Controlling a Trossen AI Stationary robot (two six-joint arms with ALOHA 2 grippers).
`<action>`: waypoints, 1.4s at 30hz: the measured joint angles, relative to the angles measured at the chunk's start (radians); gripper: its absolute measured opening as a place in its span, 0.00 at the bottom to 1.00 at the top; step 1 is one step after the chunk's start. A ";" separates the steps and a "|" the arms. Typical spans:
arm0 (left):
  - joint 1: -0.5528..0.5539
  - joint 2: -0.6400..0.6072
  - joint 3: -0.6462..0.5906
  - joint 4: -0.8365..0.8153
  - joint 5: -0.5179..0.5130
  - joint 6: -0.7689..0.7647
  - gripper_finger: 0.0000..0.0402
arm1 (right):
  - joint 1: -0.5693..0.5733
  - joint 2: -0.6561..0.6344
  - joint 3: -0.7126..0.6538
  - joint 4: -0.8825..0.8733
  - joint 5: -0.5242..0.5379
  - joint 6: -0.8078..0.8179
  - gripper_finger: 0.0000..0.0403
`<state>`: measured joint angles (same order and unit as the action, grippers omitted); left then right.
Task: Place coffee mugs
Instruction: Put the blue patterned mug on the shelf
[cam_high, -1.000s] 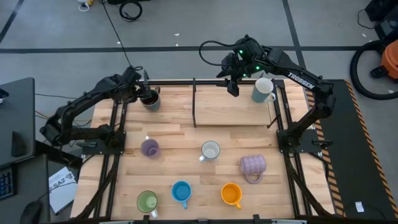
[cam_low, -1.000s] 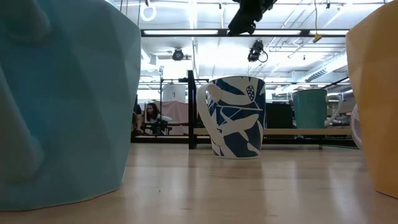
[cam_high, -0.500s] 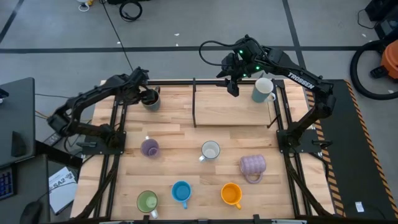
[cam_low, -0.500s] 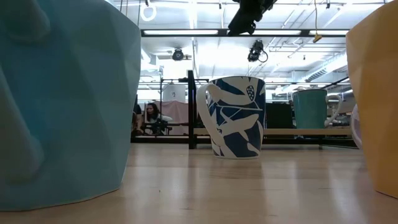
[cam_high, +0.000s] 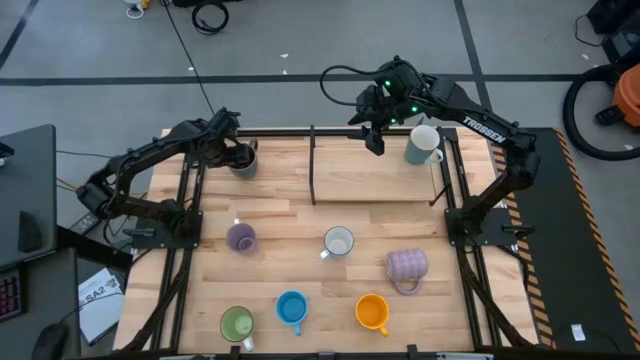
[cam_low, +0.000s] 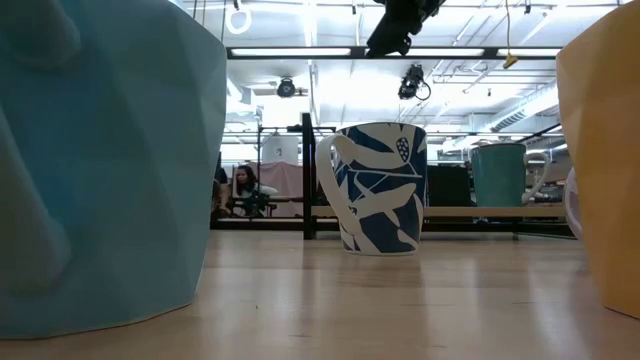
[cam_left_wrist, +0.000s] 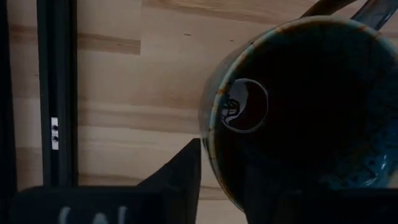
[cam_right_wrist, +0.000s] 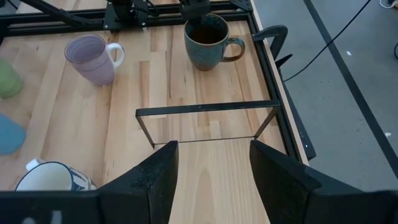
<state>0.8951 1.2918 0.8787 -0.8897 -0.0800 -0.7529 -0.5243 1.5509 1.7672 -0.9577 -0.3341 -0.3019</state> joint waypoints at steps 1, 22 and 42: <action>0.000 0.000 0.000 0.001 -0.001 0.013 0.22 | 0.000 0.000 0.000 0.000 0.000 0.000 0.51; -0.061 -0.004 0.000 0.019 0.118 0.305 0.09 | 0.000 0.000 0.000 0.000 0.000 0.000 0.51; -0.417 -0.004 0.000 0.143 0.224 0.346 0.09 | 0.000 0.000 0.000 -0.001 0.000 0.000 0.51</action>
<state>0.4785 1.2877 0.8787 -0.7467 0.1436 -0.4072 -0.5243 1.5509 1.7672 -0.9585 -0.3342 -0.3019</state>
